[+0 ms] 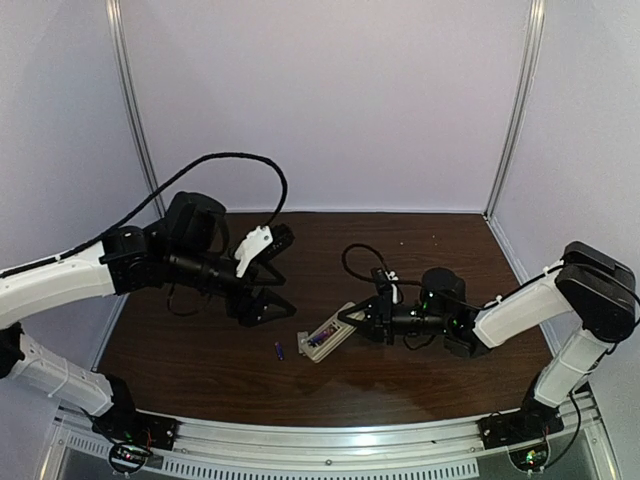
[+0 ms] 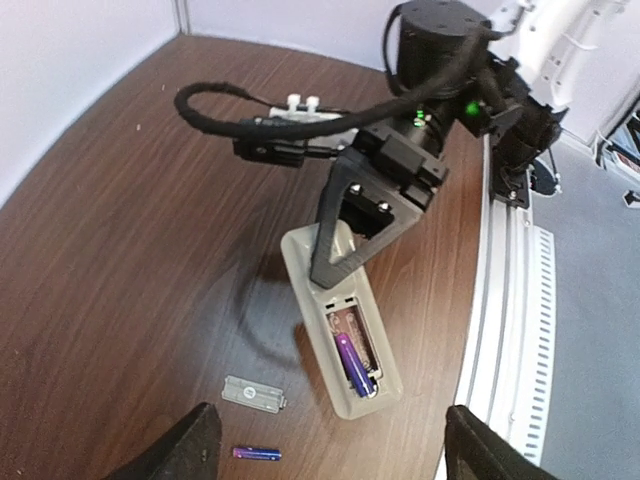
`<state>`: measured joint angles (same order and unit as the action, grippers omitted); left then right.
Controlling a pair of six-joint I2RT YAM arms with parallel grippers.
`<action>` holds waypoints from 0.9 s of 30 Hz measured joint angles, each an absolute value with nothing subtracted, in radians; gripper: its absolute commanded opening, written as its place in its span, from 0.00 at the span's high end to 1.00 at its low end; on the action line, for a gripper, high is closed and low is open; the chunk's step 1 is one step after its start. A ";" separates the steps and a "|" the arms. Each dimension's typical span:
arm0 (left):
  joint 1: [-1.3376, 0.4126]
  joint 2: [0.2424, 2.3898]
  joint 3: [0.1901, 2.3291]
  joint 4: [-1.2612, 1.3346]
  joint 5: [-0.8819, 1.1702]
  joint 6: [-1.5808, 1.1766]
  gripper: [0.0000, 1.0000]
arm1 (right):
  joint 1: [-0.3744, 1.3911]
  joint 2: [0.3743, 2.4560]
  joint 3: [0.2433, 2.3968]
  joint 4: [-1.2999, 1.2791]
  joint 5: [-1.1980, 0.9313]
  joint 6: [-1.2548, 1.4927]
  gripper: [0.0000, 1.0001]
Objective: Load the batteries into the remote control
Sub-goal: Place the battery in the battery compartment, then load the battery into the battery compartment.
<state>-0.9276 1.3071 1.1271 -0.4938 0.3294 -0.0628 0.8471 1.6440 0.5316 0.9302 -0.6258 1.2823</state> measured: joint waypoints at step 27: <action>-0.975 1.259 0.927 -0.342 0.430 0.271 0.11 | 0.870 1.608 0.617 0.802 -0.788 1.256 1.00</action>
